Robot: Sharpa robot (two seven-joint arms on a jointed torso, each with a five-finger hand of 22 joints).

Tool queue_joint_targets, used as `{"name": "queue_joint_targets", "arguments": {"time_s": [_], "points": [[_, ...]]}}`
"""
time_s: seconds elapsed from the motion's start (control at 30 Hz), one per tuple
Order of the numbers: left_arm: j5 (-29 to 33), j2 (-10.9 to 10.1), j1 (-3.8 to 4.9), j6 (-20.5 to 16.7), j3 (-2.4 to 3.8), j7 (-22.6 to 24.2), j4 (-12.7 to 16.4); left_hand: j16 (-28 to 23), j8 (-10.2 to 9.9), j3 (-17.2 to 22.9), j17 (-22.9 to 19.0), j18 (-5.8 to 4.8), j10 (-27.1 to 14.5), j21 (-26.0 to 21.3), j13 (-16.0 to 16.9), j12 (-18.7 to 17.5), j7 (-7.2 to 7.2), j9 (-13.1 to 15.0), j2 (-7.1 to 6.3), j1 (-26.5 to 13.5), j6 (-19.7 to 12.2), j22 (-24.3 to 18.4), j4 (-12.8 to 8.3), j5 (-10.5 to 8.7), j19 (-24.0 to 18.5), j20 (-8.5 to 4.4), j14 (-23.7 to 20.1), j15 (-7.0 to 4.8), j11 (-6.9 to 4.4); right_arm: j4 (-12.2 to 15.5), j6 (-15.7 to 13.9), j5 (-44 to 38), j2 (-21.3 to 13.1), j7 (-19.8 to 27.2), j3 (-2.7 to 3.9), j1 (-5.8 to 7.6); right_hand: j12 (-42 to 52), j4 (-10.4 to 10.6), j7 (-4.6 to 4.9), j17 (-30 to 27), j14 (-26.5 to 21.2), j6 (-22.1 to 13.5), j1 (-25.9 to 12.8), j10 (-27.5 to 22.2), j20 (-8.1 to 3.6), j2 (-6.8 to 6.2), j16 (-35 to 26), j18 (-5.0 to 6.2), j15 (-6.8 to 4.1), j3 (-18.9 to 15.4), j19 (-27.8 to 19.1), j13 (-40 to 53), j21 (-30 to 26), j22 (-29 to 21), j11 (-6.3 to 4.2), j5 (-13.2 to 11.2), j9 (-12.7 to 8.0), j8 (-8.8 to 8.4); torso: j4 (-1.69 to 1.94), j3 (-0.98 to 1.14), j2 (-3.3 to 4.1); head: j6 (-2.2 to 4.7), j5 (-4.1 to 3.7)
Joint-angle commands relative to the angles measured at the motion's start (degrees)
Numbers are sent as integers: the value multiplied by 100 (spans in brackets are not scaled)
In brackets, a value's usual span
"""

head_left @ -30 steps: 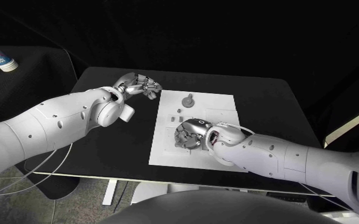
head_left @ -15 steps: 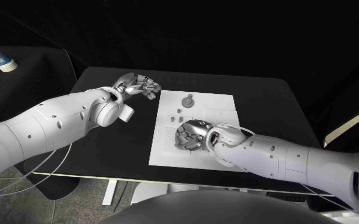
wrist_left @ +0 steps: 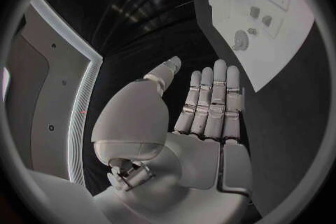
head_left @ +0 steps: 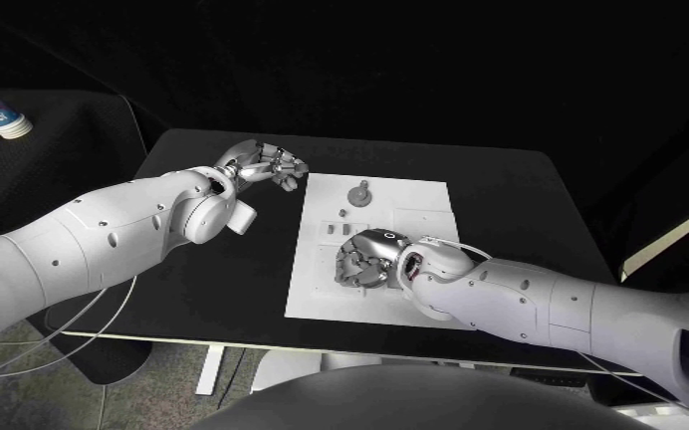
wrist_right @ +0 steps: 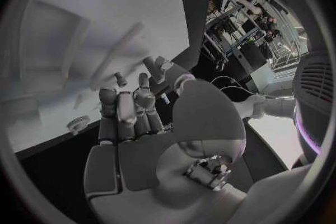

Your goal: Assemble the parts on the task board

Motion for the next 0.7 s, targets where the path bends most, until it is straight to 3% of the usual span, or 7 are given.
{"name": "queue_joint_targets", "arguments": {"time_s": [0.03,0.17,0.3,0.4,0.57,0.7], "points": [[39,19,3,79,3,34,-16,-21,-19,-4,-6,58,42,-33,5,-31,13,8,5,-32,0,7,34,12,-49,-6,52,-4,3,47,-263,2,-39,79,0,-3,27,5,142,10,-46,-194,-6,-31,7,-45,343,57,-3,-44,-48,7,817,10,26,4,-5,-36,-4,1,2,0,-10],[39,24,3,82,3,37,-37,-23,-19,-4,-6,58,42,-33,5,-32,13,8,5,-33,0,7,34,12,-49,-6,52,-4,3,168,-345,43,-150,112,18,-1,27,4,142,10,-47,-200,-4,-33,6,-47,344,57,-3,-48,-49,8,817,11,26,4,-7,-37,-7,3,0,0,-24],[39,23,3,82,3,35,-56,-24,-20,-4,-6,58,42,-33,5,-33,13,8,5,-34,-1,7,35,12,-49,-6,53,-4,3,269,-613,136,-266,105,88,14,28,3,142,11,-47,-205,-2,-36,6,-52,344,57,-3,-53,-50,9,817,12,27,3,-7,-37,-6,3,-5,0,-50],[39,27,3,82,3,35,-74,-25,-20,-4,-6,57,42,-33,5,-33,13,8,5,-34,-1,7,35,12,-50,-6,53,-4,3,352,-696,216,-369,113,209,35,29,8,142,11,-48,-206,-9,-38,7,-54,346,57,-2,-63,-50,11,817,14,28,2,-7,-33,-7,3,-3,0,-55],[39,25,3,86,3,31,-104,-26,-20,-5,-7,57,42,-33,5,-34,13,8,5,-35,-2,7,35,12,-50,-6,53,-4,3,510,-854,510,-553,177,309,150,39,40,141,14,-47,-203,-51,-42,9,-52,353,53,-1,-112,-47,19,820,24,32,2,-5,-12,-12,8,-2,0,-55],[39,23,3,88,2,26,-129,-27,-20,-5,-7,57,42,-33,5,-36,13,7,4,-35,-2,8,36,12,-50,-6,54,-4,3,684,-861,911,-825,236,488,322,56,63,135,16,-38,-174,-51,-28,7,6,361,56,-3,-117,-36,29,824,35,29,11,4,22,-11,8,-3,0,-94]]}}
